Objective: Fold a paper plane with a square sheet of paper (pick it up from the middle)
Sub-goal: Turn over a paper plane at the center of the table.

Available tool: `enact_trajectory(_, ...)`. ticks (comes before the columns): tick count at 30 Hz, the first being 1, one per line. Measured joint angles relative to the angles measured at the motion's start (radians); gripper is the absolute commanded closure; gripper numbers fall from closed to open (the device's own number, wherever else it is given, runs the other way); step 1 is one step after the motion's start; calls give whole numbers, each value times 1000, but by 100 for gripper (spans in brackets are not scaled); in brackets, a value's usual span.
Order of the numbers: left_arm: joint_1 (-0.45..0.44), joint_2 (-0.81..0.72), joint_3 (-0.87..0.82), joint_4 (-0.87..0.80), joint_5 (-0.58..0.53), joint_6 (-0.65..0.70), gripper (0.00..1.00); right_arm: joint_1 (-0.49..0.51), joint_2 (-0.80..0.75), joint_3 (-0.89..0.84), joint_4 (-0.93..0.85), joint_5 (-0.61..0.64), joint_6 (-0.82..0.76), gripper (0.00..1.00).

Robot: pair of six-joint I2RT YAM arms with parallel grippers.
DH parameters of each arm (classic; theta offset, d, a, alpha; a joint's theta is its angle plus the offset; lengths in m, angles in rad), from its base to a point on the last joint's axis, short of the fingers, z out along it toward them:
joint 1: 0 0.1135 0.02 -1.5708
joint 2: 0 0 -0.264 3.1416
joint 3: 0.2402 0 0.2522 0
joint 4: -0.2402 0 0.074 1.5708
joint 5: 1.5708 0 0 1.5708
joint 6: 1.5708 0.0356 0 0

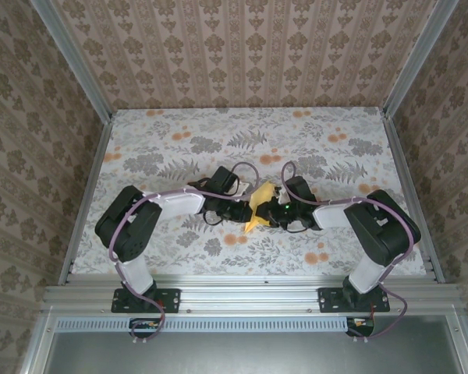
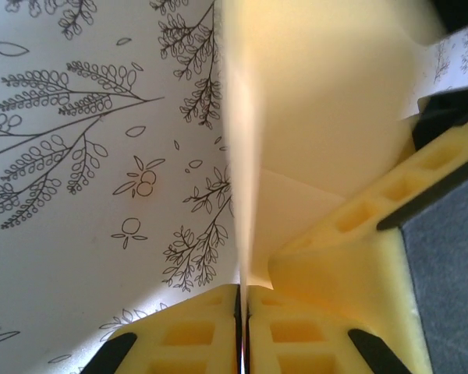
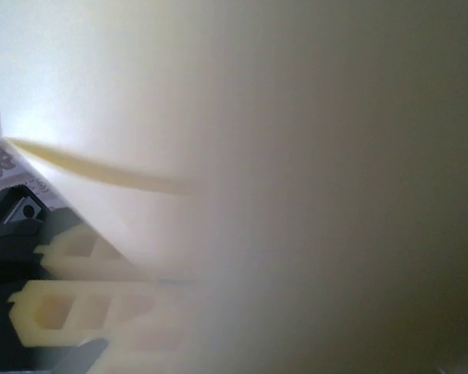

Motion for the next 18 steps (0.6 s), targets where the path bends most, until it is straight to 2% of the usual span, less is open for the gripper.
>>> enact_trajectory(13, 13, -10, -26, 35, 37, -27, 86, 5, -3, 4, -45, 40, -22, 86)
enact_trajectory(18, 16, -10, -29, 45, 41, -33, 81, 5, -4, 35, -94, 52, -54, 92)
